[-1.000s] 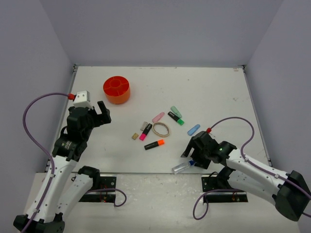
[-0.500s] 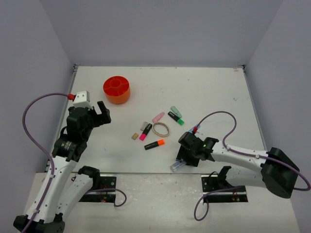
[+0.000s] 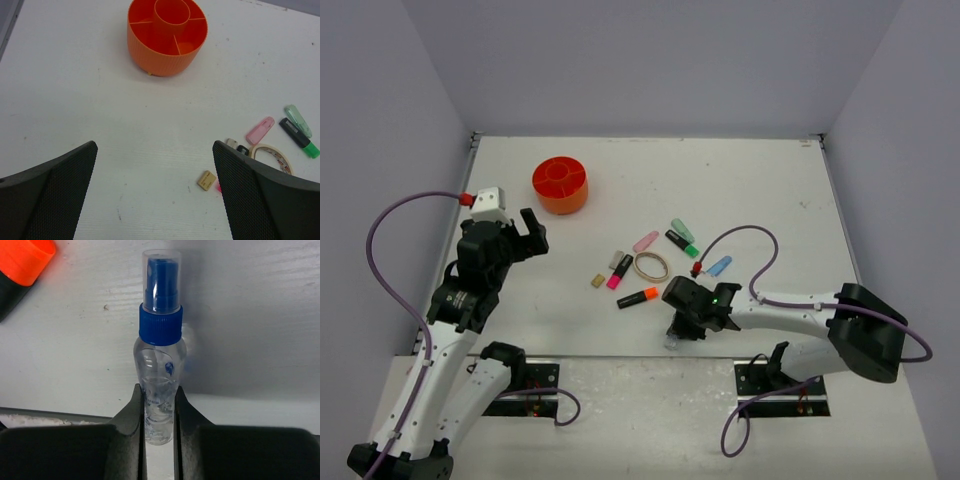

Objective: Sort the stationery into containers
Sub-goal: Pick up the stationery from the center of the board.

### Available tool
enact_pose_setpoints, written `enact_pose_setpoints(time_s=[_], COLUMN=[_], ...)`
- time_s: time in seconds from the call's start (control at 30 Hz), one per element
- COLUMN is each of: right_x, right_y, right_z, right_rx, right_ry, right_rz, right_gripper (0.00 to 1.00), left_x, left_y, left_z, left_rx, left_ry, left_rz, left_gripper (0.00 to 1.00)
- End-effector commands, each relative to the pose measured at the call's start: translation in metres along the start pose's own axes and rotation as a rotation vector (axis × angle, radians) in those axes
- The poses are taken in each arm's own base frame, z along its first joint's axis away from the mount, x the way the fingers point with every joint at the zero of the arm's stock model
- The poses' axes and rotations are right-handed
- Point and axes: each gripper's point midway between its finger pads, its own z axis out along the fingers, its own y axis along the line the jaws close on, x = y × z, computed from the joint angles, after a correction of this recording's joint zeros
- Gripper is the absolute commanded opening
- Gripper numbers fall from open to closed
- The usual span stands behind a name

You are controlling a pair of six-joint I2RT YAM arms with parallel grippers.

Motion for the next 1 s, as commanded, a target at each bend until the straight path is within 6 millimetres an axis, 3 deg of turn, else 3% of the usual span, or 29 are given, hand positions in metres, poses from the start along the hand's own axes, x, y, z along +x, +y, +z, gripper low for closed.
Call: enact_pose_setpoints(time_s=[0.0, 0.1, 0.2, 0.23, 0.37, 0.4, 0.43, 0.47, 0.6, 0.87, 0.97], right_x=[-0.022, -0.035, -0.044, -0.048, -0.035, -0.033, -0.032, -0.033, -0.029, -0.040, -0.043], right_y=[-0.016, 0.016, 0.051, 0.074, 0.113, 0.115, 0.117, 0.118, 0.124, 0.142, 0.143], right_z=[0.006, -0.007, -0.036, -0.057, -0.120, -0.131, -0.139, -0.146, -0.164, -0.185, -0.186], right_rx=[0.097, -0.042, -0.231, -0.363, -0.713, -0.762, -0.791, -0.803, -0.851, -0.872, -0.863], right_ry=[-0.127, -0.179, -0.236, -0.280, -0.363, -0.383, -0.410, -0.436, -0.448, -0.517, -0.529], right_rz=[-0.075, -0.176, -0.369, -0.426, -0.754, -0.821, -0.887, -0.936, -1.053, -1.080, -1.081], right_gripper=[0.00, 0.00, 0.00, 0.00, 0.00, 0.00, 0.00, 0.00, 0.00, 0.00, 0.00], left_x=[-0.003, -0.003, -0.005, -0.008, -0.013, -0.010, -0.023, -0.024, -0.017, 0.011, 0.023], left_y=[-0.004, -0.007, -0.025, -0.038, -0.129, -0.152, -0.168, -0.176, -0.195, -0.240, -0.243], left_z=[0.002, 0.003, -0.001, -0.004, -0.043, -0.065, -0.082, -0.092, -0.110, -0.114, -0.109], left_rx=[0.017, 0.029, 0.118, 0.188, 0.742, 0.934, 1.069, 1.156, 1.345, 1.408, 1.391], left_ry=[-0.015, -0.008, 0.006, 0.010, 0.035, 0.064, 0.032, 0.056, 0.133, 0.260, 0.292], left_rz=[0.015, 0.015, -0.009, -0.031, -0.115, -0.125, -0.155, -0.192, -0.217, -0.224, -0.206], left_gripper=[1.00, 1.00, 1.00, 1.00, 1.00, 1.00, 1.00, 1.00, 1.00, 0.99, 0.86])
